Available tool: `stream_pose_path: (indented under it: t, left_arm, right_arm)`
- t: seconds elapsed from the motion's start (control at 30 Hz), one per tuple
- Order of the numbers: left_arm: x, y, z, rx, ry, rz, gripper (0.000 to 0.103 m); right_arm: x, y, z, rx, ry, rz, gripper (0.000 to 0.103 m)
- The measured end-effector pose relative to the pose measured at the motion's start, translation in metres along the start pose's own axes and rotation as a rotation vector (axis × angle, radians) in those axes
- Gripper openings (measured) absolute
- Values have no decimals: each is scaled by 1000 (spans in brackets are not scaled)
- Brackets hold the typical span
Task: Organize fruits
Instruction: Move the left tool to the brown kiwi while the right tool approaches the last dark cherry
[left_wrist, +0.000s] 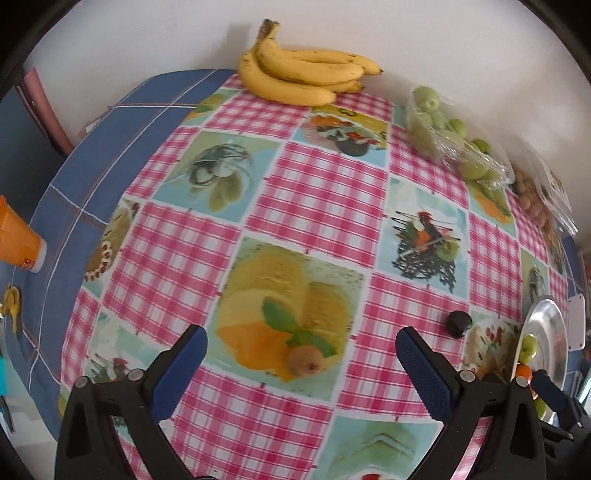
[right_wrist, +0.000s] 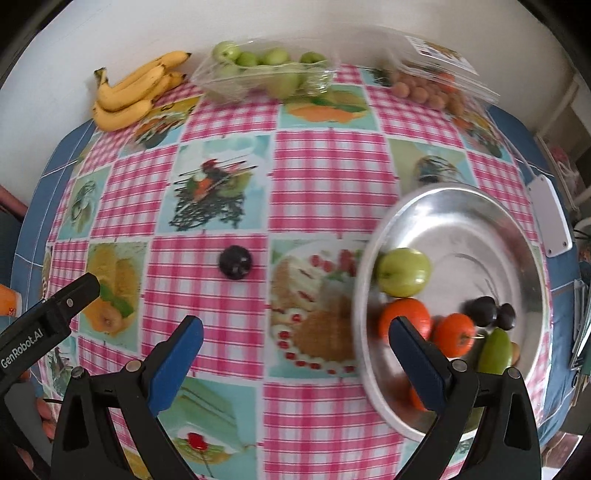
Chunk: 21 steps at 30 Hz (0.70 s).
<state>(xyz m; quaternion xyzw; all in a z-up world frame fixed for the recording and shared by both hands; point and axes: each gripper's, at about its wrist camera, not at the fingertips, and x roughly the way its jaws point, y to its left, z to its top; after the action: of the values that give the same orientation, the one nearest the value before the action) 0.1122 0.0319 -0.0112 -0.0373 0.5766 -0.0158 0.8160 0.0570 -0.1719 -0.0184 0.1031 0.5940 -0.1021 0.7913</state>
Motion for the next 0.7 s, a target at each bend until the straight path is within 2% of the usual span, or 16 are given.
stream_pose_path:
  t: [0.23,0.37,0.57,0.7]
  left_arm:
    - [1,21,2,-37,4,3,103]
    - [3,27,3,-64,2,-11,103]
    - [14,29,0,-94,32,-31,103]
    - [23,34,-4,-129,69,-41,102]
  right_arm:
    - [6,23,6,-34,6,41,100]
    - [7,29,10,-45,-28,72,100]
    - [7,24,20,11,-87,106,100]
    - [14,19,22,44,-91,122,100]
